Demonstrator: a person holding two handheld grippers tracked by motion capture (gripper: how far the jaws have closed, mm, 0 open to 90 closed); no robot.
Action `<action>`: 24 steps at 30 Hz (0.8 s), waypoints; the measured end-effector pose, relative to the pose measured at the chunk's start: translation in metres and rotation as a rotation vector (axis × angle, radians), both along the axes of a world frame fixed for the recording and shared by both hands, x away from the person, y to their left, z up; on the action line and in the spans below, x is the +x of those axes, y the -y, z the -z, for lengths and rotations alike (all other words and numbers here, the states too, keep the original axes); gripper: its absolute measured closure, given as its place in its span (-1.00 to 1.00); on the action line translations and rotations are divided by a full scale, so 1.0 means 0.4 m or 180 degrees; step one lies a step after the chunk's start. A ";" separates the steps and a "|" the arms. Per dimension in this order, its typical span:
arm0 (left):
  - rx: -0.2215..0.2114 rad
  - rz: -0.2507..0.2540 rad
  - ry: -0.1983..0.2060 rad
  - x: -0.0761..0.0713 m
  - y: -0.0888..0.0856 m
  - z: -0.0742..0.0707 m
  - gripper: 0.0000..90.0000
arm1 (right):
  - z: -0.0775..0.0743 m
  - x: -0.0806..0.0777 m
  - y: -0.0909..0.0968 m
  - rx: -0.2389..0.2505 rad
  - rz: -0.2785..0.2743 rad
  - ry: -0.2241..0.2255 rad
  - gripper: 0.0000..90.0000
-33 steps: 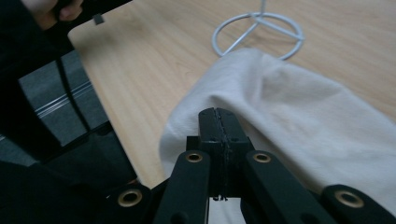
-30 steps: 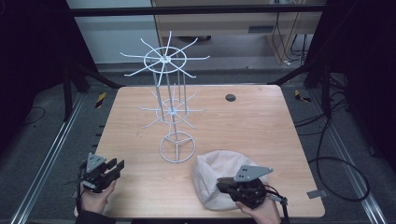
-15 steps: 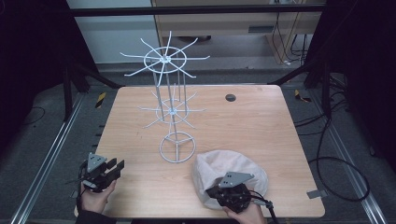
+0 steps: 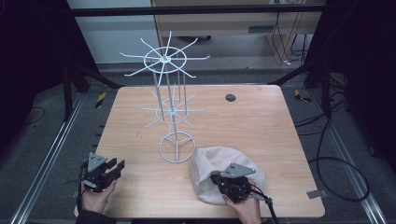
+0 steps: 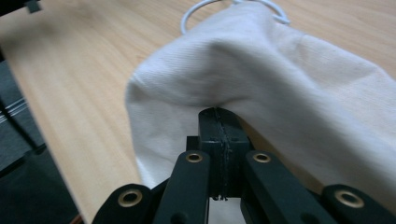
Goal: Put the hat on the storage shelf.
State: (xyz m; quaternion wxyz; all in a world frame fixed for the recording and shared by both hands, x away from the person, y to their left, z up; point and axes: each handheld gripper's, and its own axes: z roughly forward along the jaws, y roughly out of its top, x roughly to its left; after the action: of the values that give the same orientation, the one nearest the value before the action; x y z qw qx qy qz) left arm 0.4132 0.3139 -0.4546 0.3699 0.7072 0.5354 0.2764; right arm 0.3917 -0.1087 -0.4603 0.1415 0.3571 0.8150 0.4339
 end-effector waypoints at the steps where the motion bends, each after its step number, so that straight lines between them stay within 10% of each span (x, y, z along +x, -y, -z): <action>1: 0.0004 0.0008 -0.0003 -0.001 0.001 0.000 0.40 | 0.000 0.000 0.000 0.0000 0.0000 0.0000 1.00; 15: -0.0220 0.0441 -0.0019 -0.029 0.075 -0.021 0.77 | -0.053 -0.014 0.028 0.0253 -0.0041 0.0137 1.00; 24: -0.0162 0.0996 0.0002 -0.074 0.224 -0.028 0.94 | -0.090 0.019 0.168 0.0300 0.0454 0.0326 1.00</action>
State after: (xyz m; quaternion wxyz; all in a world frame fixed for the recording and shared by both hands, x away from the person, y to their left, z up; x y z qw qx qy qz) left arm 0.3835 0.2243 -0.4434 0.4264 0.7723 0.4254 0.2020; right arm 0.3992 -0.1757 -0.4242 0.1965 0.3979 0.7578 0.4783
